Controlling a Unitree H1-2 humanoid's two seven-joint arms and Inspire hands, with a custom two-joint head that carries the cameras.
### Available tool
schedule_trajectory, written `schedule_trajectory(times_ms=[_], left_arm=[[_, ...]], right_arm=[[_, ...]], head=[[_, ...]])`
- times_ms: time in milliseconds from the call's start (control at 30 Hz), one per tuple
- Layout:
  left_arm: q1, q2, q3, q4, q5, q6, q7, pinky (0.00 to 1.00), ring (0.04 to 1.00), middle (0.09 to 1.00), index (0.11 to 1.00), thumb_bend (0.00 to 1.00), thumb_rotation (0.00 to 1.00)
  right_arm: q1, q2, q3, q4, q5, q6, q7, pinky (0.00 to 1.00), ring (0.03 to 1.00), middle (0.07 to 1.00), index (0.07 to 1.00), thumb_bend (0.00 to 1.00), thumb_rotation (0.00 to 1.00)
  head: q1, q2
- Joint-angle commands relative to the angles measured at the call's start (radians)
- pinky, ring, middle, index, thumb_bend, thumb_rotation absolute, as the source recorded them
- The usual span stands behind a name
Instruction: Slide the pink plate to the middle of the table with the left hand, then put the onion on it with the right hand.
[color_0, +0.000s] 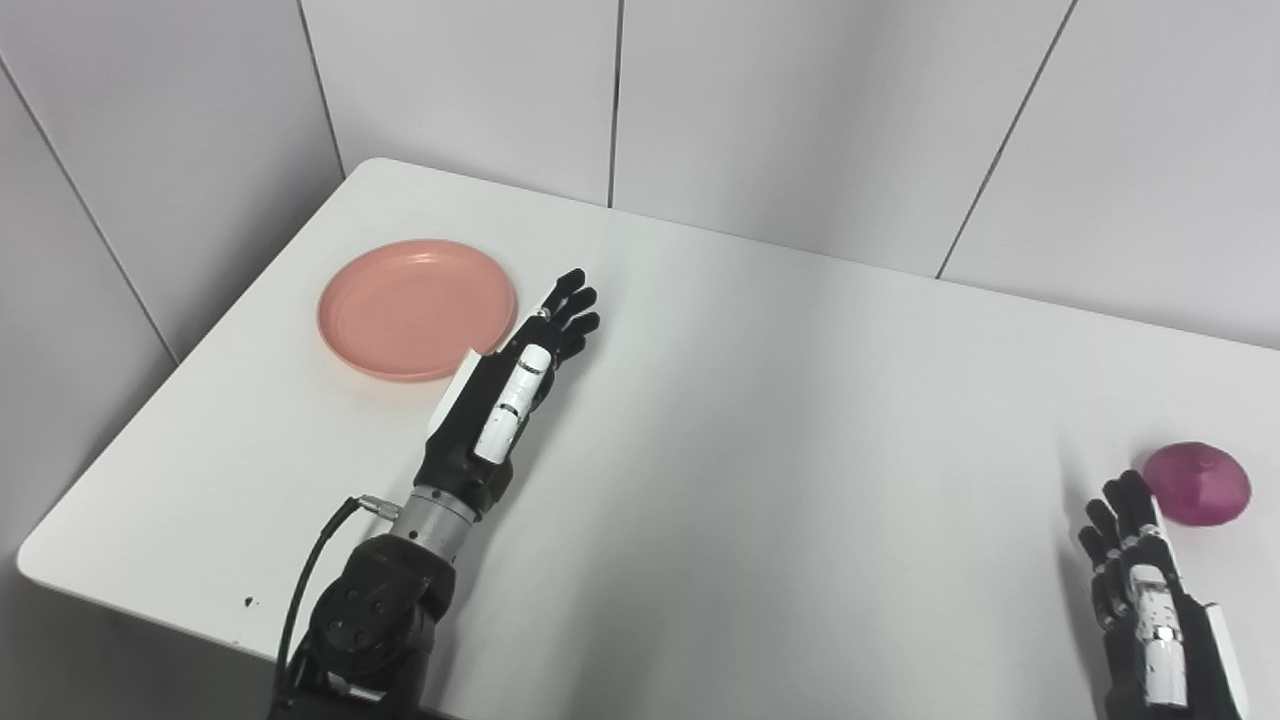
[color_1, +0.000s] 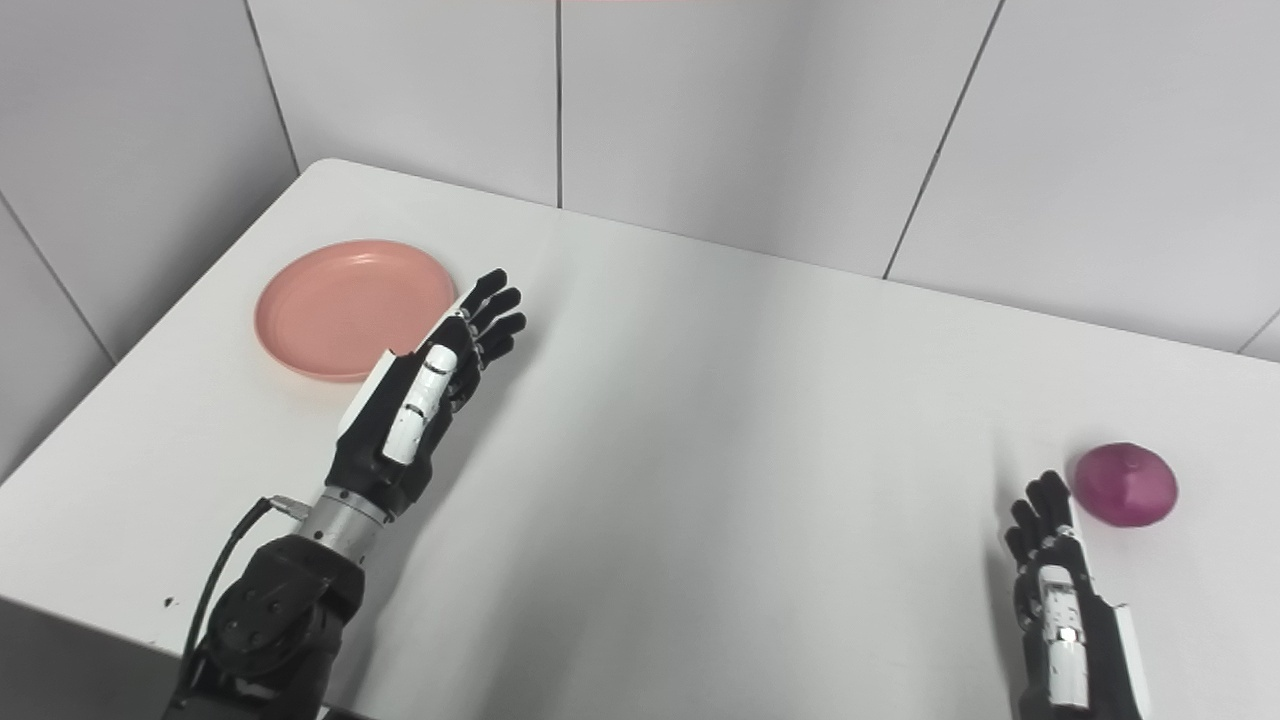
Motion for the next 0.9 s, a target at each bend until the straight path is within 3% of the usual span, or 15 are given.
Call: schedule_trajectory(times_ms=[0, 333, 500, 867], left_arm=[[-0.027, 0.027, 0.011, -0.02, -0.011, -0.037, -0.001, 0.94, 0.917, 0.936, 0.918, 0.51, 1.0], [-0.076, 0.056, 0.049, 0.046, -0.012, -0.086, 0.015, 0.91, 0.895, 0.918, 0.893, 0.54, 1.0], [-0.102, 0.075, 0.066, 0.042, -0.015, -0.048, 0.023, 0.95, 0.918, 0.926, 0.897, 0.57, 1.0], [-0.14, 0.081, 0.111, 0.036, -0.036, -0.026, 0.052, 0.93, 0.905, 0.915, 0.89, 0.5, 1.0]], right_arm=[[-0.008, 0.001, 0.0, -0.024, 0.008, 0.006, -0.001, 1.0, 1.0, 1.0, 1.0, 0.0, 1.0], [-0.006, -0.002, 0.004, -0.025, -0.002, 0.002, -0.005, 1.0, 1.0, 1.0, 1.0, 0.0, 1.0], [-0.004, 0.001, 0.006, -0.037, 0.005, 0.016, -0.006, 1.0, 1.0, 1.0, 1.0, 0.0, 1.0], [-0.004, -0.004, 0.005, -0.032, 0.004, 0.01, -0.004, 1.0, 1.0, 1.0, 1.0, 0.0, 1.0]], head=[[-0.001, -0.001], [0.003, -0.005], [0.003, -0.007], [0.007, -0.014]])
